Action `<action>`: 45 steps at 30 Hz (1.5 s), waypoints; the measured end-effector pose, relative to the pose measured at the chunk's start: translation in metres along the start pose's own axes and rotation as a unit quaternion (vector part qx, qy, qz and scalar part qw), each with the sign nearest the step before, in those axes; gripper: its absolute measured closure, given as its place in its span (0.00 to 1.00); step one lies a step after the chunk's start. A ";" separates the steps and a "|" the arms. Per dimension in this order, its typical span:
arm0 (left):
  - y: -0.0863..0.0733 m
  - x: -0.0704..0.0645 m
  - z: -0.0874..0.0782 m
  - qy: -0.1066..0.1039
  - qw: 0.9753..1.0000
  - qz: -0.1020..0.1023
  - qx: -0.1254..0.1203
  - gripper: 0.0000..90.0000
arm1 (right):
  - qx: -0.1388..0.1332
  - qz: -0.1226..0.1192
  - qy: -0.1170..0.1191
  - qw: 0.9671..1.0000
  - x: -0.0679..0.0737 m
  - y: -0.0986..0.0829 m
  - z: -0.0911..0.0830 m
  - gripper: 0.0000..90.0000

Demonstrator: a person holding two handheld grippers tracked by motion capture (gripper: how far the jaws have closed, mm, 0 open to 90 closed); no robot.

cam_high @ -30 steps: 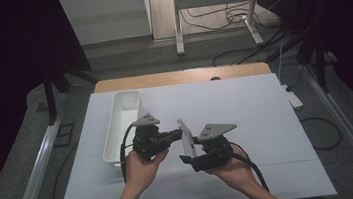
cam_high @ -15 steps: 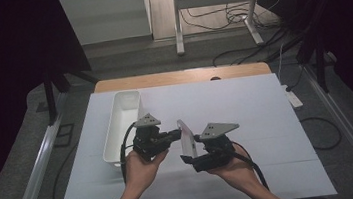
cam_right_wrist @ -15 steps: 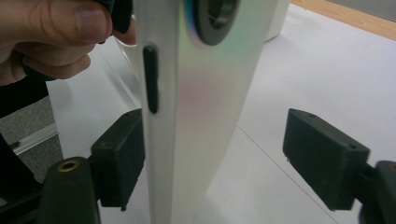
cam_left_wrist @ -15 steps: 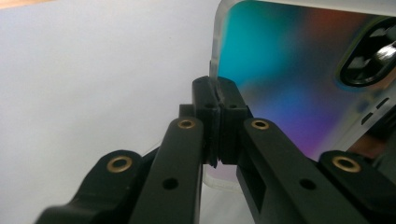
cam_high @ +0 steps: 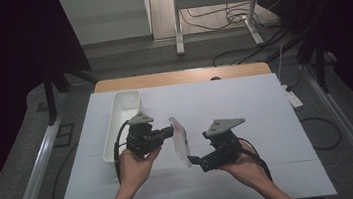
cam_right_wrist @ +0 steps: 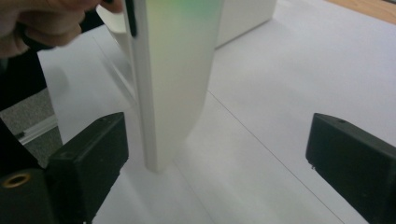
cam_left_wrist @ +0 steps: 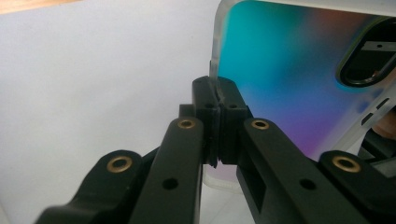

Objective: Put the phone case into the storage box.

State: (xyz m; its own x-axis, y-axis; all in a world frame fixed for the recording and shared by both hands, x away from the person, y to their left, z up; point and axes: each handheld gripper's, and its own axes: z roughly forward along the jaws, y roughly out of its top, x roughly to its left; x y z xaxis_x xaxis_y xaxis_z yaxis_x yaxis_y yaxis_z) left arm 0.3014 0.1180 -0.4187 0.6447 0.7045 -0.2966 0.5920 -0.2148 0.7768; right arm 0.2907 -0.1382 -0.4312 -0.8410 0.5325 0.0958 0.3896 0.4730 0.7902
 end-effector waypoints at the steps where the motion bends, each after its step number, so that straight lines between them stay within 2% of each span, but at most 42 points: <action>1: 0.000 0.001 -0.001 0.002 1.000 0.002 0.000 0.98 | 0.001 0.000 -0.001 1.000 -0.001 -0.001 -0.001 0.04; 10: 0.003 0.012 -0.006 0.020 1.000 -0.001 0.001 0.98 | 0.015 0.000 -0.014 1.000 -0.006 -0.006 -0.008 0.00; 21: 0.007 0.025 -0.017 0.040 0.999 -0.001 -0.001 0.98 | 0.015 0.007 -0.031 0.999 -0.012 -0.016 -0.023 0.00; 24: 0.008 0.029 -0.019 0.044 0.999 -0.011 -0.007 0.98 | 0.013 0.014 -0.032 0.999 -0.014 -0.020 -0.029 0.00; 32: 0.012 0.038 -0.025 0.056 0.998 -0.013 -0.009 0.98 | 0.020 0.013 -0.044 0.999 -0.018 -0.028 -0.037 0.00; 45: 0.020 0.050 -0.033 0.076 0.997 -0.019 -0.011 0.98 | 0.029 0.026 -0.066 0.997 -0.026 -0.045 -0.055 0.00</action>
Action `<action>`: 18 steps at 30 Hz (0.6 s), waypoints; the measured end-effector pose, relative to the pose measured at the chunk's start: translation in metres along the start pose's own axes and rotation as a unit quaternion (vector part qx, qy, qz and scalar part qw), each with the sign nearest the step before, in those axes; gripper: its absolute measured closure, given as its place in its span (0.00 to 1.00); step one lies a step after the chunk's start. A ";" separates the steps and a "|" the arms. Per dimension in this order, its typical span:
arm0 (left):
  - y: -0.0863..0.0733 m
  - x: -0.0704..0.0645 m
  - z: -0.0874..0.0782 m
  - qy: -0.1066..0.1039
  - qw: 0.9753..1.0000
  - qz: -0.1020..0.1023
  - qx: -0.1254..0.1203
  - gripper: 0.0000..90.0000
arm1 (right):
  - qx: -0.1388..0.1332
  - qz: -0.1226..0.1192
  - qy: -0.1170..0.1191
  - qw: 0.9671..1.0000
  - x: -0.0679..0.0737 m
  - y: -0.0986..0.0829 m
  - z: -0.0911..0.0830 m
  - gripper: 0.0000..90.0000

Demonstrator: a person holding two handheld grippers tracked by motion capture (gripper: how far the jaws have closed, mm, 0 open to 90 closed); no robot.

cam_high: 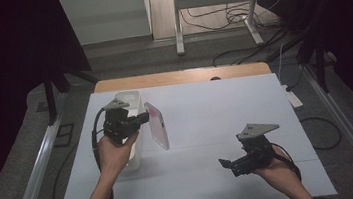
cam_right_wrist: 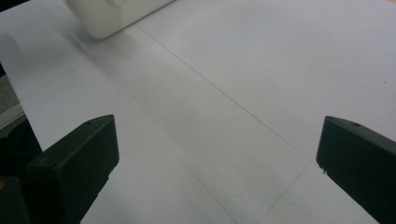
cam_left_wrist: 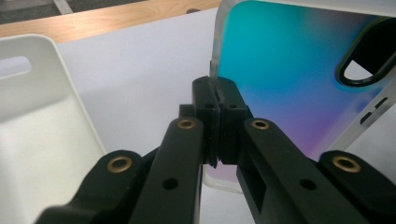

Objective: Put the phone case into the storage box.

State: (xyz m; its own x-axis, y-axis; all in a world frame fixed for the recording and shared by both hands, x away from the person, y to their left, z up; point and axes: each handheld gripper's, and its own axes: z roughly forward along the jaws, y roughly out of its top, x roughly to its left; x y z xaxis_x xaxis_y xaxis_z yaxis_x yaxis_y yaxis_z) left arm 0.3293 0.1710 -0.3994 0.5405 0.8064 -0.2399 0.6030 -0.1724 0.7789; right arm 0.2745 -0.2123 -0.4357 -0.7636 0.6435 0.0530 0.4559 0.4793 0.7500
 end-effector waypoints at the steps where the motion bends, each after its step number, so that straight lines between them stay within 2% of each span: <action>1: 0.001 0.001 -0.001 0.003 1.000 0.001 0.001 0.98 | 0.000 0.000 -0.001 1.000 -0.001 -0.001 -0.001 0.00; 18: 0.011 0.023 -0.013 0.035 0.999 -0.014 -0.002 0.98 | 0.008 0.018 -0.039 0.999 -0.020 -0.026 -0.021 0.00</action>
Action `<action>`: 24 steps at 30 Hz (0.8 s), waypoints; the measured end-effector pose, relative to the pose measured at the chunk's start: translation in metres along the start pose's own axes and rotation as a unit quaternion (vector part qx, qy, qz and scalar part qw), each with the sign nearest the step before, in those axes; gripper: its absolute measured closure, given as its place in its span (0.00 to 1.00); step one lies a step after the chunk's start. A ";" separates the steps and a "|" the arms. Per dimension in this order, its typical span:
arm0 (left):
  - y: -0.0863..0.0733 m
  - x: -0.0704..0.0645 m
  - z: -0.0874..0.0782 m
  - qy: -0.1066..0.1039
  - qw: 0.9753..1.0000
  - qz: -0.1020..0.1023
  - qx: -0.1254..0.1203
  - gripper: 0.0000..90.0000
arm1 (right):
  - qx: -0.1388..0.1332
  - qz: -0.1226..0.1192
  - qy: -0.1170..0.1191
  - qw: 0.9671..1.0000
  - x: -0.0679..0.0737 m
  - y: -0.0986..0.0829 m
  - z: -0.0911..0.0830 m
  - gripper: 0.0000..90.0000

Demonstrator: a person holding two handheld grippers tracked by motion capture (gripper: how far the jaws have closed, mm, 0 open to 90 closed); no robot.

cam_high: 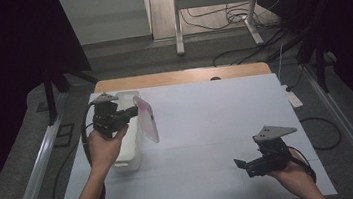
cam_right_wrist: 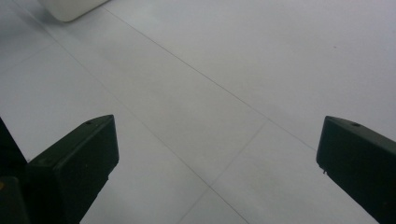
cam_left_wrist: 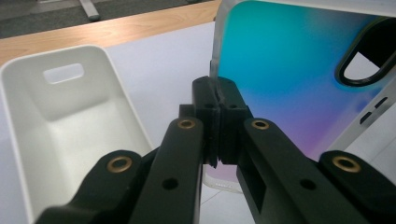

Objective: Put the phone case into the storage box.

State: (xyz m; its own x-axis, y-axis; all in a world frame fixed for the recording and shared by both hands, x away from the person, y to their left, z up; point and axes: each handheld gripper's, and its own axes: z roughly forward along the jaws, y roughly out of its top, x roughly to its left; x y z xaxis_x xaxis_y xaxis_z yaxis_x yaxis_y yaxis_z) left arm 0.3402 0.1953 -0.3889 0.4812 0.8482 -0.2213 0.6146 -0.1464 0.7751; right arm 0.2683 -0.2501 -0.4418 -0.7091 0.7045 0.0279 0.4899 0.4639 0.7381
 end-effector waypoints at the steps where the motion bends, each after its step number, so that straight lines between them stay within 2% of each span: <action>1: 0.001 0.001 0.000 0.002 1.000 0.000 0.000 0.98 | 0.001 0.005 -0.002 1.000 -0.001 -0.002 -0.001 0.00; 13: 0.007 0.017 -0.006 0.017 1.000 -0.007 -0.004 0.98 | 0.002 0.036 -0.023 0.999 -0.014 -0.020 -0.013 0.00; 20: 0.011 0.028 -0.011 0.030 0.999 -0.013 -0.007 0.98 | 0.004 0.044 -0.038 0.998 -0.019 -0.027 -0.021 0.00; 24: 0.013 0.034 -0.014 0.040 0.999 -0.016 -0.007 0.98 | 0.007 0.052 -0.056 0.997 -0.025 -0.034 -0.028 0.00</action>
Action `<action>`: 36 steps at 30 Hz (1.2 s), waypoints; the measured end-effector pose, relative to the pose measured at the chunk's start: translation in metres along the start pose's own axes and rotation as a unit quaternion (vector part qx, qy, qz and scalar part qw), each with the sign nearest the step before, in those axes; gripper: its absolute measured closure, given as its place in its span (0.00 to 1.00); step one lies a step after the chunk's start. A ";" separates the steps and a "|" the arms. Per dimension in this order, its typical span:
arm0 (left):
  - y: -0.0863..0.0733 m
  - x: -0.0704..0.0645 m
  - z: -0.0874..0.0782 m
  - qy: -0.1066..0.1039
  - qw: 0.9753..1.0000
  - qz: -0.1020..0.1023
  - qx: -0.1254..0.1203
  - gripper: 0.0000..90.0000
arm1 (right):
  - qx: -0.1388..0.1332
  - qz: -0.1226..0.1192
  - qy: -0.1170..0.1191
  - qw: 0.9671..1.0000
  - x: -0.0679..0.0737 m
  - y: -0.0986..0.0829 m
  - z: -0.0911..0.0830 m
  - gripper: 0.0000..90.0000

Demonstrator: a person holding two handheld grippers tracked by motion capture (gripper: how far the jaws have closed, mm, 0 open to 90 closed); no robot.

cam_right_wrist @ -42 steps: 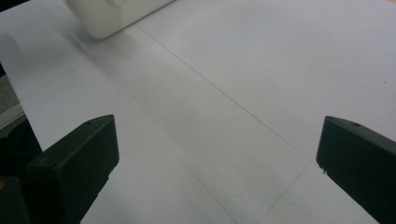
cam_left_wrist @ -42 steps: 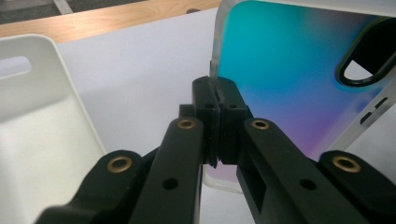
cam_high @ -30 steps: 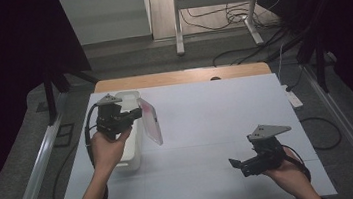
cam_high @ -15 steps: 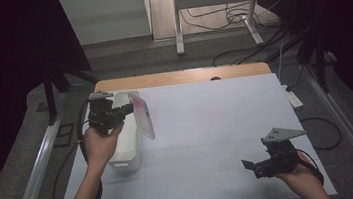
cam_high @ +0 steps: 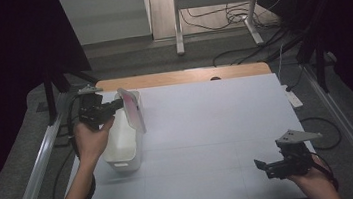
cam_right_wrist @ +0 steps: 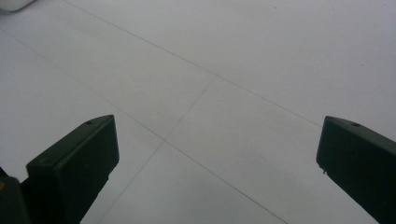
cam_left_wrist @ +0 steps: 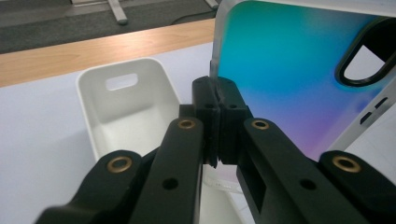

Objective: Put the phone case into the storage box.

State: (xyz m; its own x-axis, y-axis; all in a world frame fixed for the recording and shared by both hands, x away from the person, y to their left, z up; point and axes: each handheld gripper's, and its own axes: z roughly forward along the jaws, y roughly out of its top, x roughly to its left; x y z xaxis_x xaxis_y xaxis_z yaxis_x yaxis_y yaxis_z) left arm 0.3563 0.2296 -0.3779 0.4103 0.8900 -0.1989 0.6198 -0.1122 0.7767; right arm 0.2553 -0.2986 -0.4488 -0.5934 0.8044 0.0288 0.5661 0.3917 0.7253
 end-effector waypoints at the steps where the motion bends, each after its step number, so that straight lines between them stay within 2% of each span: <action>1: 0.001 0.002 0.000 0.002 1.000 -0.001 -0.001 0.98 | 0.001 0.004 -0.002 1.000 -0.001 -0.001 -0.002 0.00; 14: 0.006 0.016 -0.001 0.025 1.000 -0.009 -0.003 0.98 | 0.004 0.032 -0.028 0.999 -0.011 -0.016 -0.020 0.00; 20: 0.009 0.023 -0.001 0.039 0.999 -0.014 -0.003 0.98 | 0.004 0.037 -0.038 0.999 -0.014 -0.020 -0.026 0.00; 28: 0.013 0.030 0.003 0.055 0.998 -0.015 -0.005 0.98 | 0.006 0.048 -0.047 0.998 -0.016 -0.020 -0.026 0.00; 36: 0.017 0.034 0.011 0.074 0.997 -0.021 -0.004 0.98 | 0.006 0.043 -0.048 0.998 -0.015 -0.021 -0.026 0.00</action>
State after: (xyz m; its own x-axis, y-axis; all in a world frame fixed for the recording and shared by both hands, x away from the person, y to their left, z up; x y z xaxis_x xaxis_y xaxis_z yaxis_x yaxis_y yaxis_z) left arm 0.3883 0.2528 -0.3778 0.2800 0.9496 -0.1409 0.6285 -0.0703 0.7746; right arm 0.2377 -0.3300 -0.4465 -0.4844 0.8745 0.0246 0.6202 0.3234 0.7147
